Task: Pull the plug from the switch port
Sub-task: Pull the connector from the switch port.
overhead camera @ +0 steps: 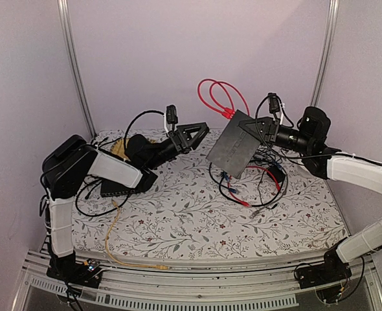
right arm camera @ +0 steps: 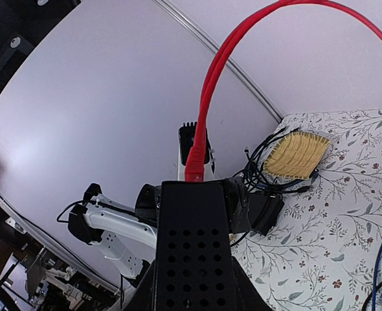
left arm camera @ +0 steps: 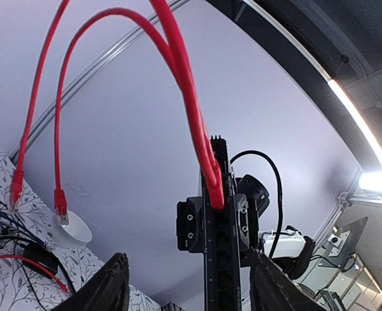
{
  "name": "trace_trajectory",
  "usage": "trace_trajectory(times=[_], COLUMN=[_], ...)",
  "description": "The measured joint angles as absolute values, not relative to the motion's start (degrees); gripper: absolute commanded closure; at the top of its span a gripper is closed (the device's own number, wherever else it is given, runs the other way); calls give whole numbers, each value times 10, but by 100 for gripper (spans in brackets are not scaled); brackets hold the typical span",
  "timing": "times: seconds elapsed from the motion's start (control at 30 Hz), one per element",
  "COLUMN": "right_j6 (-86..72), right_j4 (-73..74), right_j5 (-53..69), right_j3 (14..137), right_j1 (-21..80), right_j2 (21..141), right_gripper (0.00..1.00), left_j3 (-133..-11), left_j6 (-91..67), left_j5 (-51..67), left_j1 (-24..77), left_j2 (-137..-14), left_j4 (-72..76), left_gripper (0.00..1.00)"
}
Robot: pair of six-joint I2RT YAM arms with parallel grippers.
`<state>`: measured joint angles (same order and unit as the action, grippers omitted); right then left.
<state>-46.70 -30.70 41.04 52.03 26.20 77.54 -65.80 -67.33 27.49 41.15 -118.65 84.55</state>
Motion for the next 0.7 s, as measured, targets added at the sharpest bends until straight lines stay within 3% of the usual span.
trace_trajectory(times=[0.3, 0.7], right_j6=[-514, -539], right_j4=[-374, -418], right_j5=[423, 432], right_j3=[513, 513], right_j1=[270, 278], right_j2=[820, 857], right_gripper=[99, 99], left_j3=[-700, -732], left_j6=[-674, -663], left_j5=[298, 346], left_j1=[406, 406], left_j2=[-1211, -1216], left_j4=[854, 845], left_gripper=[45, 48])
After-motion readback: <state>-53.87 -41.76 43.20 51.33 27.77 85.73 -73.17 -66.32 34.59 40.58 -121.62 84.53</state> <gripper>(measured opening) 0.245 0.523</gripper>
